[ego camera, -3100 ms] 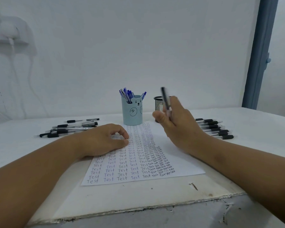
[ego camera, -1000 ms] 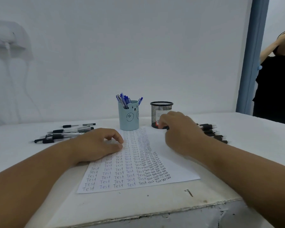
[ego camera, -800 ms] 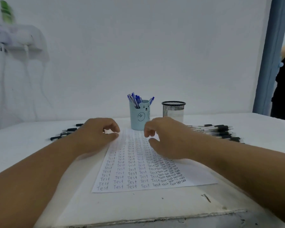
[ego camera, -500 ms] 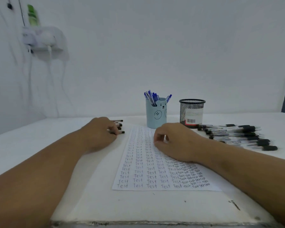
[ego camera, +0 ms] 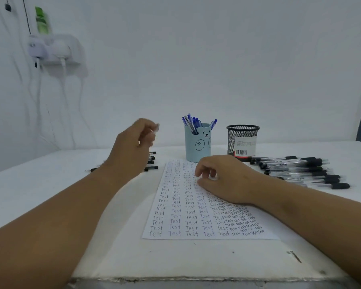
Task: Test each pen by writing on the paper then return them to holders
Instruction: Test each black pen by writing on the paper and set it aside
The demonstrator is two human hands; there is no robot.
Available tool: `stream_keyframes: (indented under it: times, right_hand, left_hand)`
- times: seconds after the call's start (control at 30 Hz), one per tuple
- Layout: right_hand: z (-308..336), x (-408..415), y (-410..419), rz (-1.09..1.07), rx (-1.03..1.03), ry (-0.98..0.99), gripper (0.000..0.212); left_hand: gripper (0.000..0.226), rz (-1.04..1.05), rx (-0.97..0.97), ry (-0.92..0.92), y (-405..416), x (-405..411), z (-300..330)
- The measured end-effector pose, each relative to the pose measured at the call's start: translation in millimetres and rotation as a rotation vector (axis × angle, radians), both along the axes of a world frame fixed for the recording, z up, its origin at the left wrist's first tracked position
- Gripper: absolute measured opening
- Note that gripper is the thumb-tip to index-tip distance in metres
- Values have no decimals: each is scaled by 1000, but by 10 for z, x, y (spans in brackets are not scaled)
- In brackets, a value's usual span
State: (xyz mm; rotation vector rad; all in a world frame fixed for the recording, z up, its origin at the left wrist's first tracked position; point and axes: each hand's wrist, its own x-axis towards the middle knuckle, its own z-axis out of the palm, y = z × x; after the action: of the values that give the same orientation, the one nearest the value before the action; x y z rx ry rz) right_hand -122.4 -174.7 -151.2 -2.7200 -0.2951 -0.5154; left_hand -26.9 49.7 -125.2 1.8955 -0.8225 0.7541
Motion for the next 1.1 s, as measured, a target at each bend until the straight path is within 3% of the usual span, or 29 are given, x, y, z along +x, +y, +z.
stream_keyframes:
  times: [0.13,0.2,0.33,0.43,0.53,0.63,0.73,0.8,0.93,1.1]
  right_hand:
    - [33,-41,-15,-20,191,-139,19]
    - [53,-56,-23,-11,267,-241,21]
    - [77,-80,-32,18,242,-302,32]
    - [96,-91,-19,2,166,-310,23]
    - [111,-111,-41,-31,148,-272,12]
    - [162,-150,-101,-131,212,-207,10]
    - [243,-216,-230,-127,595,-31,17]
    - [255,-271,-294,-92,793,82,20]
    - [187,-305,-304,-98,829,192,33]
    - [146,-291,-299,-71,739,187,43]
  left_hand:
    - [14,-170,-421,189,-149,-209,95]
    - [9,-255,-536,320,-199,-288,122]
    - [4,-426,-590,510,-281,-363,99]
    - [5,-508,-585,594,-336,-407,84]
    - [6,-491,-476,605,-358,-410,60]
    - [19,-345,-137,542,-307,-357,-31]
    - [19,-242,255,488,-230,-318,-138]
    - [19,-165,406,460,-193,-283,-172]
    - [15,-70,531,501,-168,-249,-163]
    - [17,-55,542,509,-159,-237,-162]
